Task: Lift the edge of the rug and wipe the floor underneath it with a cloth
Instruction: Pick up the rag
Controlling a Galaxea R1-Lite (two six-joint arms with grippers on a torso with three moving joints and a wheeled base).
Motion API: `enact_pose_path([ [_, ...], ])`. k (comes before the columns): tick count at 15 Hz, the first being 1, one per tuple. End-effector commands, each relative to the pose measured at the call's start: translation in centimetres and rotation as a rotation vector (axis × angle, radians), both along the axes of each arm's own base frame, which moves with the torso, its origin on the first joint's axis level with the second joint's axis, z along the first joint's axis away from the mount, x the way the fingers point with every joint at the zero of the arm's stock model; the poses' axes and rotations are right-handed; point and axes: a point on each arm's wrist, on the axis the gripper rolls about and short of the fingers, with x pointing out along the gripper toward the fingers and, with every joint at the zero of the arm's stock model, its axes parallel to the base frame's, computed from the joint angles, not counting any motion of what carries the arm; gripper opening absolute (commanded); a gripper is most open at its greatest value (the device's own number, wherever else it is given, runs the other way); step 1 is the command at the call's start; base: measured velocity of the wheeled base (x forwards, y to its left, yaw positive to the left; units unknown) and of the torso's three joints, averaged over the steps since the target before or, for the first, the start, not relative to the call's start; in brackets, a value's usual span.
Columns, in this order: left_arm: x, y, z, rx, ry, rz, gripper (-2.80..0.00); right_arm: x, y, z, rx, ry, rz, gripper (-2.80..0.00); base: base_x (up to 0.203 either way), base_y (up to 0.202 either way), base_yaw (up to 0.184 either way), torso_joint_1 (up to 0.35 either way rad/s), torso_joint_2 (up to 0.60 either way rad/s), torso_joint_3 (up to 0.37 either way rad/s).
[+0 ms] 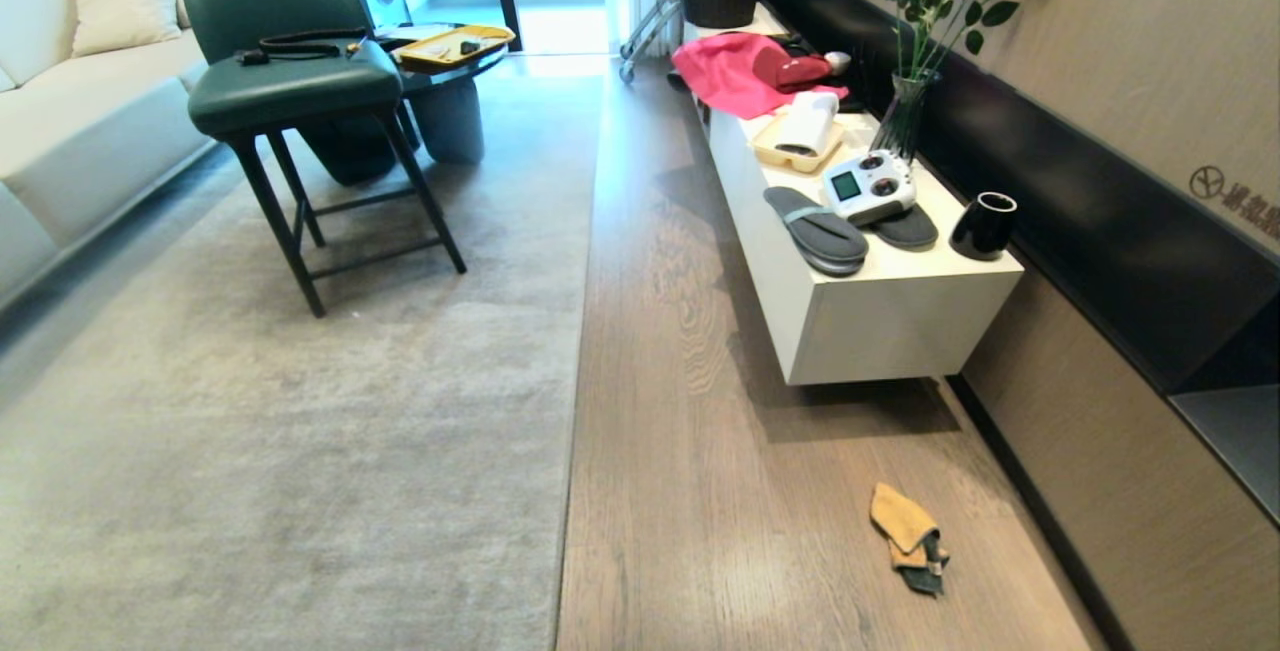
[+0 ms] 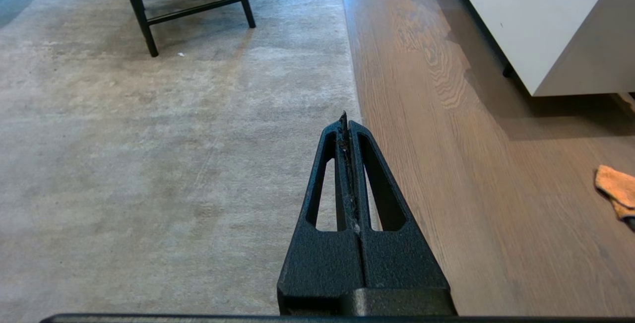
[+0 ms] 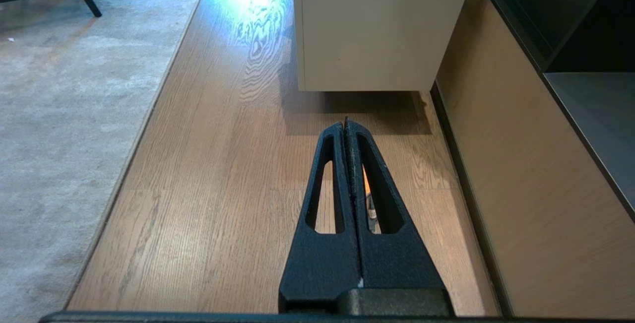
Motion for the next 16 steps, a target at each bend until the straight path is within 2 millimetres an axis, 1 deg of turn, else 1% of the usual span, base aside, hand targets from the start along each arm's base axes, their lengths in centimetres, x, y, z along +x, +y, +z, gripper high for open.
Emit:
enact_pose_path([
  [1, 0.00, 0.00, 0.00, -0.002, 0.000, 0.000, -2.80, 0.01, 0.00, 0.00, 0.000, 0.001, 0.001, -2.80, 0.000, 0.000, 0.000, 0.000, 0.00, 0.000],
  [5, 0.00, 0.00, 0.00, -0.002, 0.000, 0.000, -2.80, 0.01, 0.00, 0.00, 0.000, 0.001, 0.001, -2.80, 0.000, 0.000, 0.000, 0.002, 0.00, -0.101],
  [16, 0.00, 0.00, -0.02, -0.002, 0.001, 0.000, -2.80, 0.01, 0.00, 0.00, 0.000, 0.001, 0.002, -2.80, 0.000, 0.000, 0.000, 0.002, 0.00, -0.198],
])
